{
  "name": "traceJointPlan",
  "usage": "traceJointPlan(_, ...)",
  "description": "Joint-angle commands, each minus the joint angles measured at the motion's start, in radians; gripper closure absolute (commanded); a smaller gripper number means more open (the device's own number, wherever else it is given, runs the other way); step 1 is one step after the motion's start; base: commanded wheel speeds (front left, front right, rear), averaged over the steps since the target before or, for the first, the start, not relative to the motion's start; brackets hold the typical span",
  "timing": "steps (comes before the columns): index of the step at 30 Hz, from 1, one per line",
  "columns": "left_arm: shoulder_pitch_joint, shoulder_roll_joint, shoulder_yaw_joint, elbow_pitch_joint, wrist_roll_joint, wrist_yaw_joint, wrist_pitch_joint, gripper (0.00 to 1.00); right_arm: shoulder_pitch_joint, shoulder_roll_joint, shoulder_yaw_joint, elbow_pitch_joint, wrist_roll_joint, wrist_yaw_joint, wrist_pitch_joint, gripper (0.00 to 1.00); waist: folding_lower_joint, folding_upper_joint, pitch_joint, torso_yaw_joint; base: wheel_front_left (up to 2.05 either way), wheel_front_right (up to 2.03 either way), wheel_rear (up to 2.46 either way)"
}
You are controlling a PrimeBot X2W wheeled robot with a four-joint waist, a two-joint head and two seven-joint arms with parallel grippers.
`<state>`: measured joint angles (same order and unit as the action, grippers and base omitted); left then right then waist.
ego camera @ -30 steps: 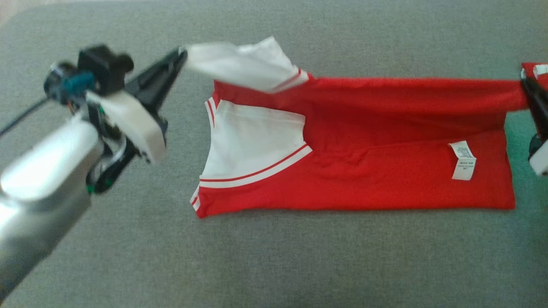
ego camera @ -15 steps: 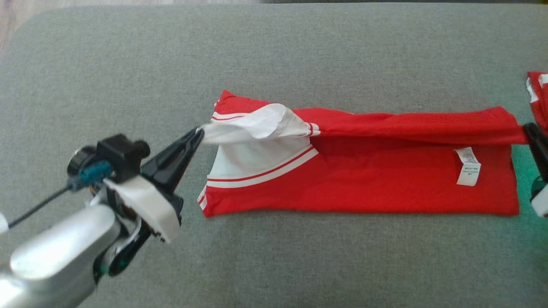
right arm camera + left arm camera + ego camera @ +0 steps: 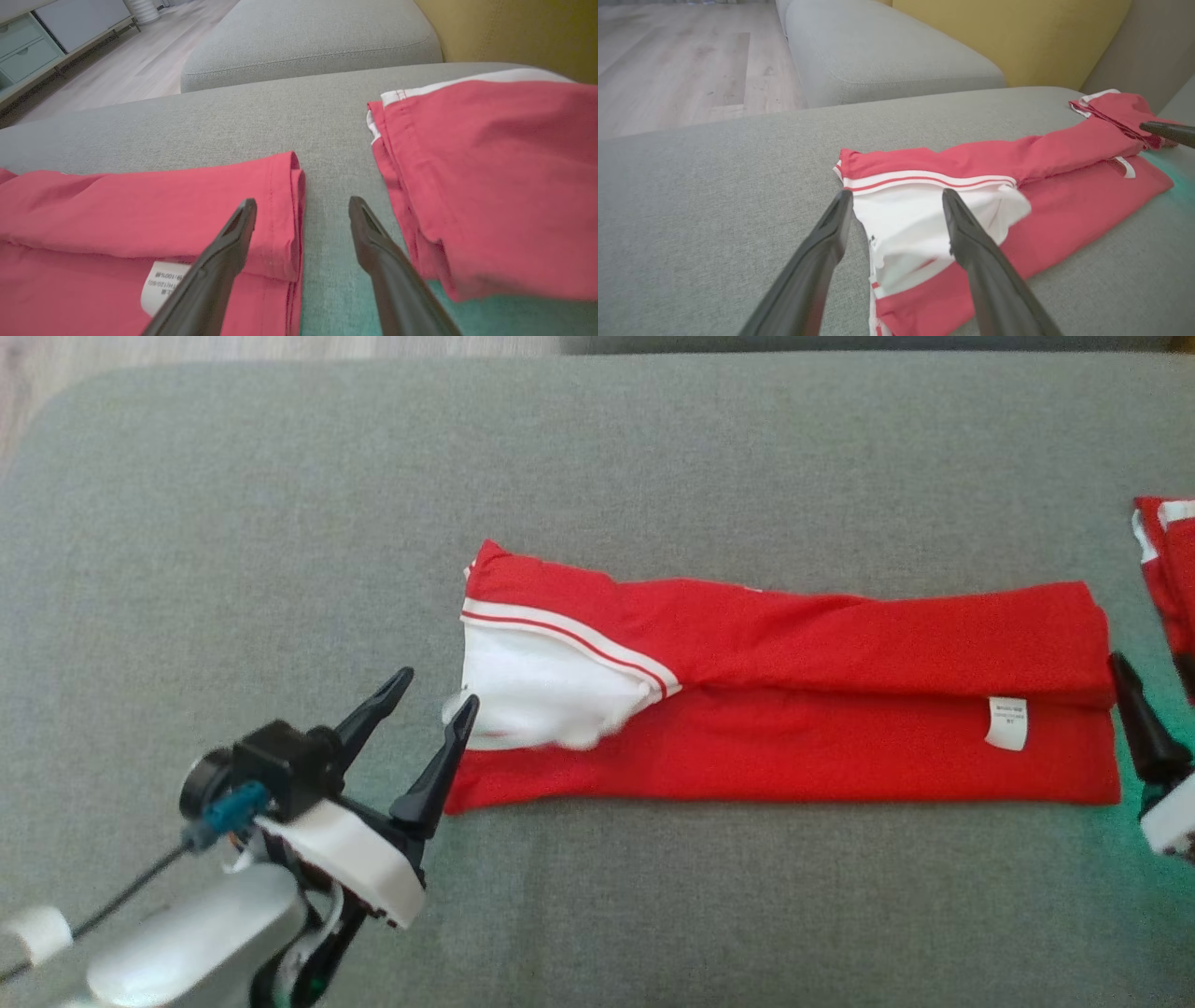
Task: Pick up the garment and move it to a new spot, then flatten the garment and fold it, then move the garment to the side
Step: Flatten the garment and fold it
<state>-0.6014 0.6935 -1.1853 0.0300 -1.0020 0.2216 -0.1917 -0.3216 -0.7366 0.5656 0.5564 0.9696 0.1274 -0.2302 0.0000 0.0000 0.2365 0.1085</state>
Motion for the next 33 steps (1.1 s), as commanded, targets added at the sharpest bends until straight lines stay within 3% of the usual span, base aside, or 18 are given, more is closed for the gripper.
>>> traceJointPlan(1,0.009,0.007,0.063,0.005,0.009,0.029,-0.036,0.00,0.057,-0.008,-0.029,-0.015,-0.014,0.003,-0.017,0.00,0.0000,0.0000,-0.023,-0.005,0.00,0.00,0.00)
traceJointPlan(5,0.086,-0.062,0.135,0.032,0.061,0.118,-0.068,0.00,0.121,0.061,-0.119,-0.012,-0.032,0.003,-0.024,0.00,0.0000,0.0000,-0.060,-0.008,0.00,0.00,0.00)
traceJointPlan(8,0.174,-0.142,0.266,0.002,0.168,0.178,-0.069,0.00,0.155,0.119,-0.185,-0.003,-0.051,0.003,-0.027,0.00,0.0000,0.0000,-0.084,0.000,0.00,0.00,0.00)
traceJointPlan(14,0.337,-0.273,0.428,-0.049,0.378,0.215,-0.070,0.00,0.151,0.195,-0.281,0.054,-0.106,0.003,-0.024,0.00,0.0000,0.0000,-0.114,0.027,0.00,0.00,0.00)
traceJointPlan(20,0.459,-0.390,0.497,-0.081,0.579,0.179,-0.070,0.00,0.092,0.259,-0.373,0.171,-0.175,0.003,0.025,0.00,0.0000,0.0000,-0.133,0.073,0.00,0.00,0.00)
traceJointPlan(28,0.517,-0.474,0.567,-0.061,0.681,0.093,-0.070,0.00,0.019,0.340,-0.429,0.348,-0.239,0.003,0.141,0.00,0.0000,0.0000,-0.141,0.109,0.00,0.00,0.00)
traceJointPlan(29,0.521,-0.480,0.578,-0.059,0.689,0.084,-0.070,0.00,0.016,0.353,-0.430,0.358,-0.235,0.003,0.159,0.06,0.0000,0.0000,-0.143,0.109,0.00,0.00,0.00)
traceJointPlan(30,0.526,-0.485,0.590,-0.058,0.696,0.075,-0.070,0.00,0.015,0.363,-0.429,0.367,-0.231,0.003,0.178,0.35,0.0000,0.0000,-0.144,0.108,0.00,0.00,0.00)
traceJointPlan(32,0.535,-0.494,0.611,-0.056,0.709,0.060,-0.070,0.00,0.020,0.379,-0.425,0.370,-0.225,0.003,0.207,0.71,0.0000,0.0000,-0.149,0.103,0.00,0.00,0.00)
traceJointPlan(33,0.540,-0.499,0.622,-0.056,0.715,0.053,-0.070,0.00,0.024,0.386,-0.426,0.365,-0.219,0.003,0.217,1.00,0.0000,0.0000,-0.152,0.099,0.00,0.00,0.00)
